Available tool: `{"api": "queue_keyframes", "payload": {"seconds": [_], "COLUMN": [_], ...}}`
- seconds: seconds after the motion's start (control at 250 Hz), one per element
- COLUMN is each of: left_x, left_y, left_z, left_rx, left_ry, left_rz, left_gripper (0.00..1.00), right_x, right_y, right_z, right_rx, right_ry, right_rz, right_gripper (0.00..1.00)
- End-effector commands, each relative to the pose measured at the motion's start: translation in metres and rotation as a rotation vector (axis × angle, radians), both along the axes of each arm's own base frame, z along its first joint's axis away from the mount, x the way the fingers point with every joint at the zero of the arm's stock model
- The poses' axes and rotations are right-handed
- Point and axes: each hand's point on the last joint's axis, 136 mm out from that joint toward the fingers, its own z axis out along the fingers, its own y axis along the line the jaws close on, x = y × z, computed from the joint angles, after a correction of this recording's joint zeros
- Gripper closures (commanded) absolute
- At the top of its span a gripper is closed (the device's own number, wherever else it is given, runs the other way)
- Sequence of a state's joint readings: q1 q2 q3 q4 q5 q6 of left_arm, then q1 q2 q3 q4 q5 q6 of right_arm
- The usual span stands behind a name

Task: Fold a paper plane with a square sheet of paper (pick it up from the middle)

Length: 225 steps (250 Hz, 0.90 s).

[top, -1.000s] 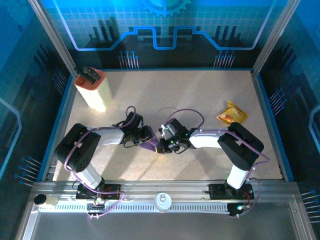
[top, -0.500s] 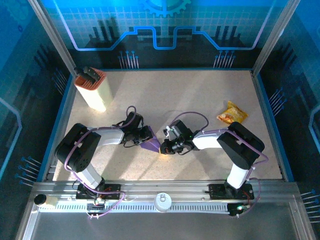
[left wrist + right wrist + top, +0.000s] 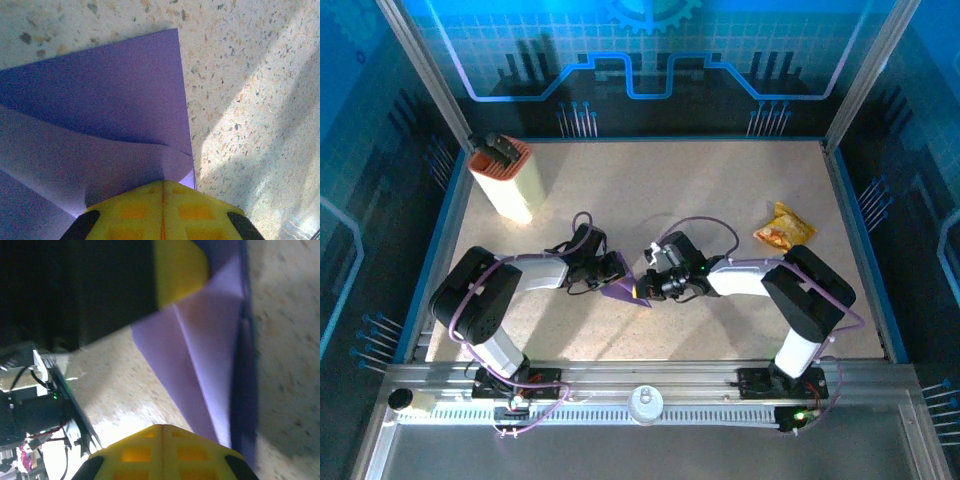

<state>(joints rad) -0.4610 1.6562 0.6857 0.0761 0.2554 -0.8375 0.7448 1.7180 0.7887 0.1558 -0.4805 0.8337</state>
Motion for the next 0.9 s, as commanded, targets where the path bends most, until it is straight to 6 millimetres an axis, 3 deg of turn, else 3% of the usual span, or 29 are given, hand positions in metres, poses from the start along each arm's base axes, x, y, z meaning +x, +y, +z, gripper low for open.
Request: {"api": "queue_keyframes", "payload": {"seconds": [0.0, 0.144, 0.372, 0.647, 0.895], "left_x": [-0.014, -0.014, -0.013, -0.012, -0.01], "left_y": [0.015, 0.015, 0.014, 0.013, 0.012], "left_z": [-0.02, -0.02, -0.021, -0.02, -0.018], "left_rx": [0.072, 0.073, 0.073, 0.07, 0.068], "left_ry": [0.076, 0.076, 0.075, 0.074, 0.067], "left_rz": [0.011, 0.009, 0.009, 0.007, 0.001], "left_gripper": [0.91, 0.91, 0.91, 0.91, 0.91], "right_x": [0.006, 0.008, 0.024, 0.018, 0.018], "right_y": [0.006, 0.007, 0.008, -0.006, -0.01], "right_z": [-0.008, -0.025, -0.029, -0.053, -0.053], "right_rx": [-0.019, -0.058, -0.073, -0.137, -0.123], "right_ry": [0.039, 0.072, 0.068, 0.145, 0.164], "right_rz": [0.007, -0.004, -0.044, -0.069, -0.089], "right_gripper": [0.99, 0.99, 1.0, 1.0, 1.0]}}
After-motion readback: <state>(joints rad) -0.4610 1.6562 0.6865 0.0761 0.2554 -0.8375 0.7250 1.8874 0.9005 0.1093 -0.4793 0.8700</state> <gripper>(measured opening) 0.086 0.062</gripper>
